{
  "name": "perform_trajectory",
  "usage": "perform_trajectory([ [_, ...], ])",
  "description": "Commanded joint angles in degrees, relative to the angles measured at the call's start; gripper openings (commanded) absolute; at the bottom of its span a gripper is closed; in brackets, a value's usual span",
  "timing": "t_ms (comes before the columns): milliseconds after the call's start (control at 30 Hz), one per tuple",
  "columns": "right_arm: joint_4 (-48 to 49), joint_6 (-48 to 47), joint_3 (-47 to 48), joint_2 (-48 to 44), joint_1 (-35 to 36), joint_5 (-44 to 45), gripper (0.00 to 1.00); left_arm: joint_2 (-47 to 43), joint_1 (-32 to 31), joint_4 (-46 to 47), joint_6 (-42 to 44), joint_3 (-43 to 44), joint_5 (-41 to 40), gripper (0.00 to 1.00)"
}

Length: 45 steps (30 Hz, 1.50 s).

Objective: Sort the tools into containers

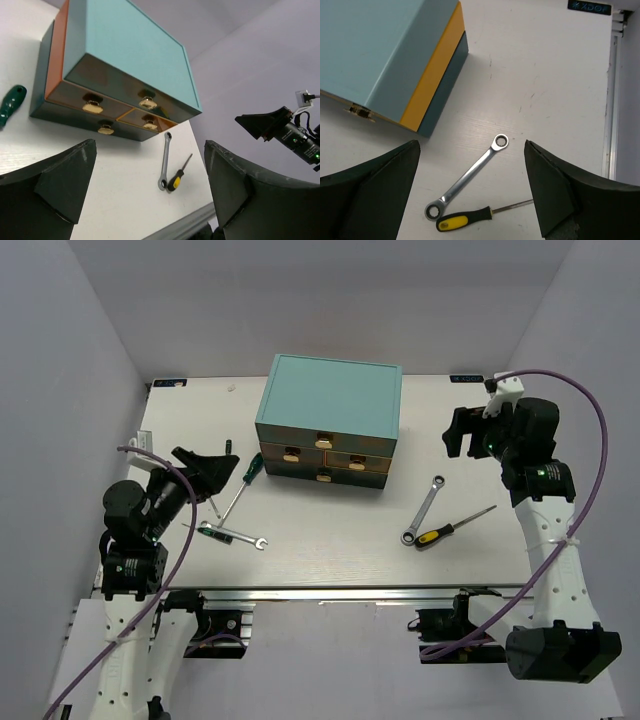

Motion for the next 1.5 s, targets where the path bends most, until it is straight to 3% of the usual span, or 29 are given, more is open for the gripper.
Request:
perform_trajectory([
  [0, -2.0, -3.0, 1.5, -0.1, -0.1, -6.6, 0.89, 1.1, 0.0, -0.3, -1.3, -0.1, 3.5, 0.97],
  [167, -9.6, -28.0, 0.4, -3.0, -0.1, -29.7, 0.89, 2.6, -0.1, 0.2, -1.4, -0.2, 4.6, 0.85],
  [300, -9.7, -26.6, 0.7, -4.0, 1.4, -34.5, 0.89, 3.0, -0.1, 2.7, -2.6, -1.6, 5.6, 0.59],
  [333, -8.2, -22.4, 0.0, -3.9, 1.4, -33.9, 0.89, 3.4, -0.3, 3.9, -3.4, -1.9, 5.8, 0.46],
  [400, -7.0, -17.7, -0.4, -2.8, 1.6, -37.4, 0.84, 4.1, -1.7, 5.9, -4.4, -3.0, 6.8, 0.38],
  [467, -5.6, -9.1, 0.0, -1.4, 1.9, -36.1, 0.68, 5.8, -4.5, 6.0, -4.3, -2.8, 4.4, 0.38],
  [500, -5.0, -6.5, 0.7, -0.5, 2.5, -35.0, 0.46, 6.5, -6.6, 5.8, -4.1, -2.6, 2.6, 0.41],
  [567, -6.3, -3.4, 2.9, 2.6, 3.2, -33.5, 0.38, 9.9, -14.0, 5.3, -3.6, -2.2, -4.0, 0.58],
  [633, -7.5, -0.3, 3.9, 5.0, 3.5, -32.0, 0.46, 13.5, -22.7, 3.7, -2.7, -0.6, -8.7, 0.66],
  [667, -6.9, 1.0, 3.8, 5.0, 3.6, -31.1, 0.52, 17.5, -25.5, 2.5, -2.1, 0.7, -15.5, 0.70],
  [700, -6.8, 2.0, 3.1, 5.1, 3.7, -30.2, 0.63, 19.3, -30.6, 1.3, -1.4, 3.5, -18.9, 0.71],
  [767, -6.6, 2.4, 2.2, 4.9, 3.8, -28.9, 0.71, 24.8, -33.8, 0.4, -0.8, 5.4, -25.6, 0.72],
  [933, -6.3, 2.8, -0.3, 5.1, 3.9, -25.4, 0.72, 35.2, -39.3, 3.2, 0.8, 9.0, -33.9, 0.66],
  [1133, -5.7, 2.4, -1.6, 5.6, 3.9, -25.0, 0.72, 44.3, -39.8, 12.0, 4.1, 11.6, -40.5, 0.69],
  [1467, -4.4, 2.2, -2.2, 6.0, 3.9, -24.3, 0.73, 52.5, -39.8, 24.3, 3.4, 13.4, -39.2, 0.73],
])
